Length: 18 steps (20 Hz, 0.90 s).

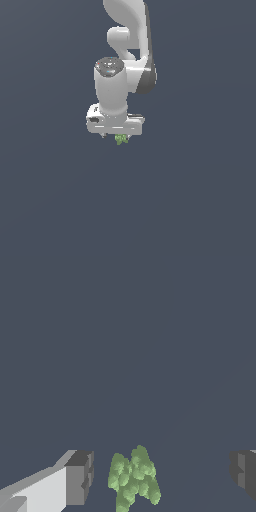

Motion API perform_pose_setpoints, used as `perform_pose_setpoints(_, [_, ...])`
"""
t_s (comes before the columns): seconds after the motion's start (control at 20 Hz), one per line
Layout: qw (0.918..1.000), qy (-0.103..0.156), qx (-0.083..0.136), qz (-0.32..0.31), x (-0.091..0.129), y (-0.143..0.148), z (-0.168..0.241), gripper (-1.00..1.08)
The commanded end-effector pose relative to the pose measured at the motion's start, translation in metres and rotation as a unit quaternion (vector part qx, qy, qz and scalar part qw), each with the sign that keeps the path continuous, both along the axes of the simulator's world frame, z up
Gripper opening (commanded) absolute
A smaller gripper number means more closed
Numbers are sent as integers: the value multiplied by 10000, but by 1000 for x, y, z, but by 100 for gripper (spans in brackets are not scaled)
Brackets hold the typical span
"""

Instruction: Pick up the object and move it to a goal position.

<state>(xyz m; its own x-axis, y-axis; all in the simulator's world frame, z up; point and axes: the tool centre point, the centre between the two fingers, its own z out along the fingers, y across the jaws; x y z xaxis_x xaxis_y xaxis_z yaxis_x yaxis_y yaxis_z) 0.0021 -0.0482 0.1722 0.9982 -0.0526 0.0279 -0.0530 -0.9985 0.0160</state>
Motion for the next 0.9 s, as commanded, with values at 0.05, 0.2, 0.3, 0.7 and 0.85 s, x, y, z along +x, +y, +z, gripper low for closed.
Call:
perform_pose_setpoints(0.05, [10000,0,0,0,0,-1,0,100])
perform_pose_setpoints(0.2, [10000,-21,-30,-14,1,-10,5,100])
perform_pose_setpoints(0.3, [10000,-40,-59,-9,1,-20,10,100])
perform_pose_setpoints(0.7, [10000,-49,-75,7,2,-25,13,100])
perform_pose_setpoints(0.85, [9999,-48,-67,-85,1,-24,12,100])
